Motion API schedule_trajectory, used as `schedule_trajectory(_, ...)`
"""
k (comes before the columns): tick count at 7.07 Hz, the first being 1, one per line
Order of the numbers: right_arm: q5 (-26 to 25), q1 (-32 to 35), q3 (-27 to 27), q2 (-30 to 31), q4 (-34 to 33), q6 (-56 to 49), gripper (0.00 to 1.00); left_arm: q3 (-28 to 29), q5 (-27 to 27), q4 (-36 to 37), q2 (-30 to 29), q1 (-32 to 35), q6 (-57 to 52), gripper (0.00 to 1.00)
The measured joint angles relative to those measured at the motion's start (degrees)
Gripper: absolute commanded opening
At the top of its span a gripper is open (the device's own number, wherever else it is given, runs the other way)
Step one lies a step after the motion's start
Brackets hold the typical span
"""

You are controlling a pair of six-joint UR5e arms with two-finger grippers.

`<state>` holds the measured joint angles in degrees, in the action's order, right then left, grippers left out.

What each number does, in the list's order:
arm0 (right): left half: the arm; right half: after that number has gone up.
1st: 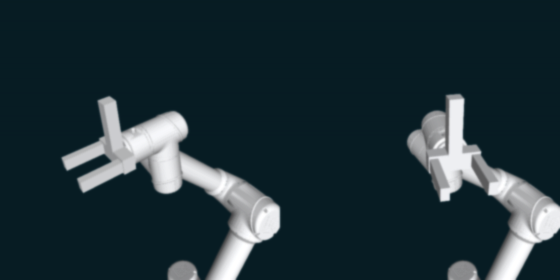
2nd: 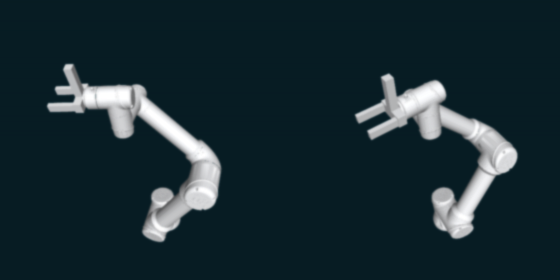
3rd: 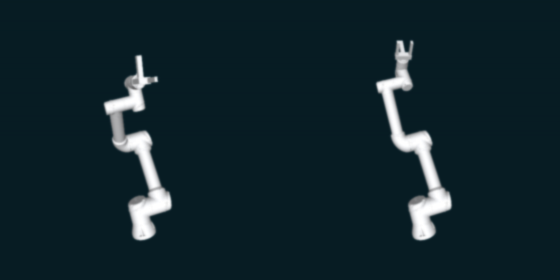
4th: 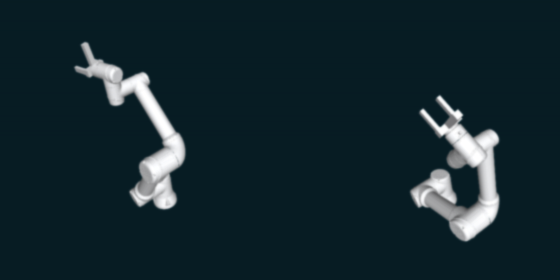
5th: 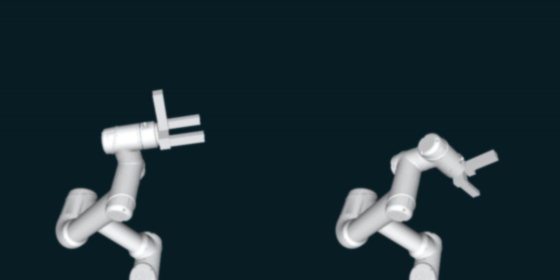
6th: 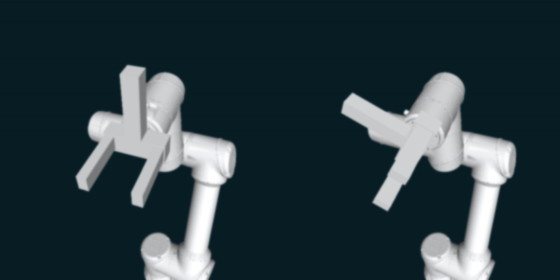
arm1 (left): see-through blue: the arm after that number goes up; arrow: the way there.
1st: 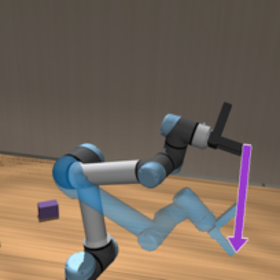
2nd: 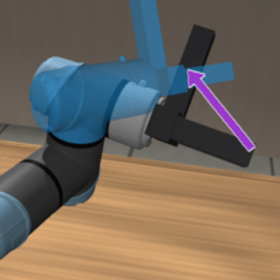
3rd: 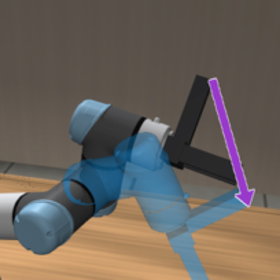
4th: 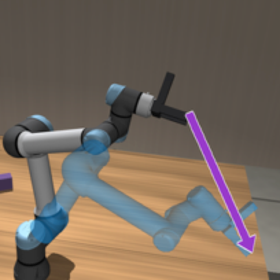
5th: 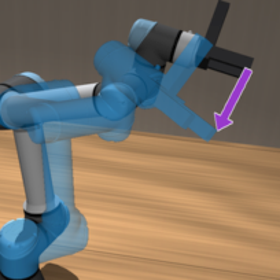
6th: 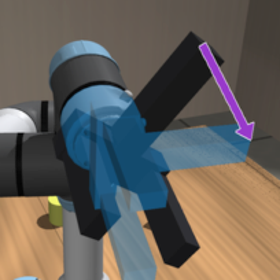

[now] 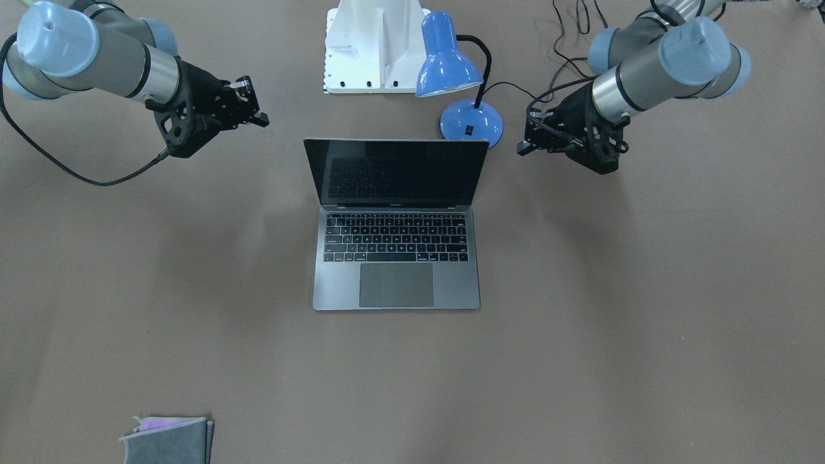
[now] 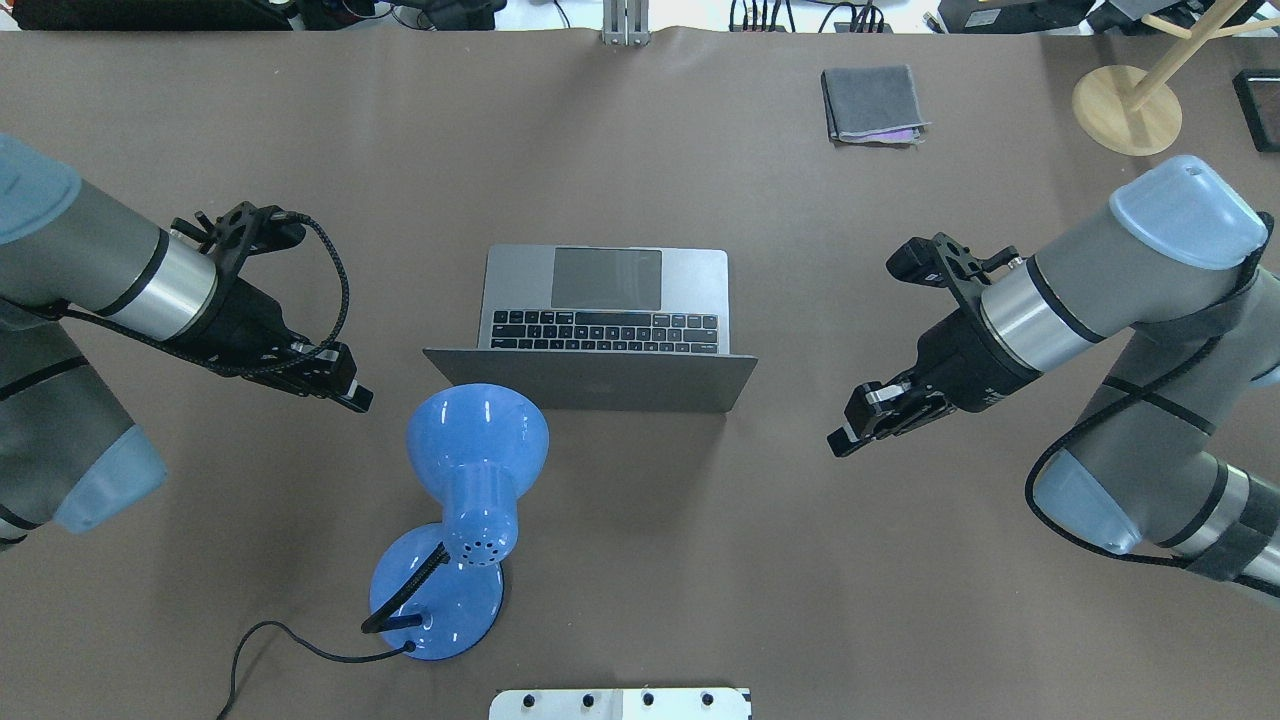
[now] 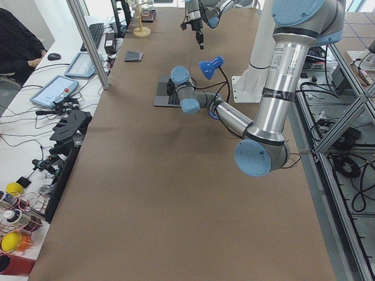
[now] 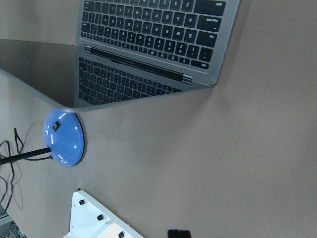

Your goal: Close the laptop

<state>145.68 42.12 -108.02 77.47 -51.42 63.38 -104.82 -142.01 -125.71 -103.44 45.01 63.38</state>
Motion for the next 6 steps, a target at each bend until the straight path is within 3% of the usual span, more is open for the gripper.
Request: schedule_trajectory(6,-1.93,-0.8,-1.19,-3.84,-0.15,0.29,0.0,-0.78,-2.31,0.21,-5.58,-0.71,6.43,0.0)
